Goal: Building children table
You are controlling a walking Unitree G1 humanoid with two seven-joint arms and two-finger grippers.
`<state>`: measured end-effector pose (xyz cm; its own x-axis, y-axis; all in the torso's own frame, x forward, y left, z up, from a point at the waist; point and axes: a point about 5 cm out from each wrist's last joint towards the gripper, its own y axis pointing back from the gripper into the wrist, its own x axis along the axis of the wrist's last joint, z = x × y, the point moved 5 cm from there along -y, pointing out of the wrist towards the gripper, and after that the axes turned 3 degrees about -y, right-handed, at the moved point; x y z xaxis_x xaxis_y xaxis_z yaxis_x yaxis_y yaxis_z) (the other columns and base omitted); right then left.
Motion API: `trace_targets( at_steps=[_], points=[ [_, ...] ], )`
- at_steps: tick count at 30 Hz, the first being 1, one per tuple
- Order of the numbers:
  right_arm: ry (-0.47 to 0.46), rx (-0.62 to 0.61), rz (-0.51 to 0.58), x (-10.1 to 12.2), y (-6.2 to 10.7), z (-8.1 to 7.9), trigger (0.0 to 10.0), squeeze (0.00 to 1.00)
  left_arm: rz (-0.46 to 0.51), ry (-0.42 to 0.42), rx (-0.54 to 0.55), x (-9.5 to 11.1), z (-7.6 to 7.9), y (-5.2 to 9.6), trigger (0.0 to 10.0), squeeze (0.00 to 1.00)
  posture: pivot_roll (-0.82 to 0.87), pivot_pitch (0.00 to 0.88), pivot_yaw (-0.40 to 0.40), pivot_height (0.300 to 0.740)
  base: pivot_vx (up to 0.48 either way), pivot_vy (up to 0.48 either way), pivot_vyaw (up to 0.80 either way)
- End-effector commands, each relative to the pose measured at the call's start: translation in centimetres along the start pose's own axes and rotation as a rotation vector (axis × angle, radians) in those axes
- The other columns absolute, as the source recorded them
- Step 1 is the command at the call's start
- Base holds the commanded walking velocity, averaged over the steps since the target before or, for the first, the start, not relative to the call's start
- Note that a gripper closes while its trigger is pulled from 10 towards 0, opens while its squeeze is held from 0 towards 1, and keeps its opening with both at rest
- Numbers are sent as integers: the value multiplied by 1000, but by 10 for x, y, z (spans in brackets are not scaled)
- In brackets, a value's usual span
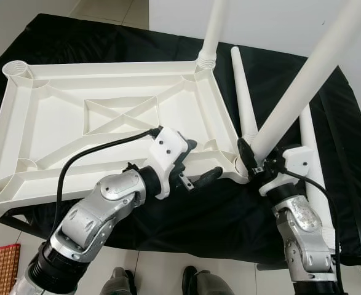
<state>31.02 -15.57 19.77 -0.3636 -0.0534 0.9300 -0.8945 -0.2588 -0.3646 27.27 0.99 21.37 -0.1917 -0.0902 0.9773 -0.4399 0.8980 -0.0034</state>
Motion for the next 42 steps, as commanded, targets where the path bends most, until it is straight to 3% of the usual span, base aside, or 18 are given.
trace_targets(
  at_steps=[1,13,24,26,30,34,37,42],
  points=[
    [5,-15,-54,-16,5,-4,10000,0,14,-8,-77,6,10,1,10000,0,57,222,-48,740,0,0,0],
    [21,-27,-65,-30,7,-5,10000,0,14,-8,-75,7,10,3,10000,0,61,226,-46,740,0,0,0],
    [11,-29,-91,-52,-2,-11,10000,0,16,-9,-77,9,11,3,10000,0,64,233,-39,740,0,0,0],
    [74,13,-95,-54,-3,-17,10000,0,17,-7,-77,9,11,4,10000,0,64,233,-39,740,0,0,0],
    [93,35,-91,-55,-3,-19,10000,0,15,-7,-77,9,11,4,10000,0,64,233,-39,740,0,0,0],
    [75,12,-100,-58,-1,-13,10000,0,14,-6,-76,10,11,5,10000,0,74,234,-36,740,0,0,0],
    [-30,-56,-128,-64,3,-4,10000,0,13,-7,-77,10,11,5,10000,0,74,235,-36,740,0,0,0],
    [-72,-94,-133,-66,4,1,10000,0,12,-8,-78,11,11,6,10000,0,74,235,-36,740,0,0,0]
  ],
)
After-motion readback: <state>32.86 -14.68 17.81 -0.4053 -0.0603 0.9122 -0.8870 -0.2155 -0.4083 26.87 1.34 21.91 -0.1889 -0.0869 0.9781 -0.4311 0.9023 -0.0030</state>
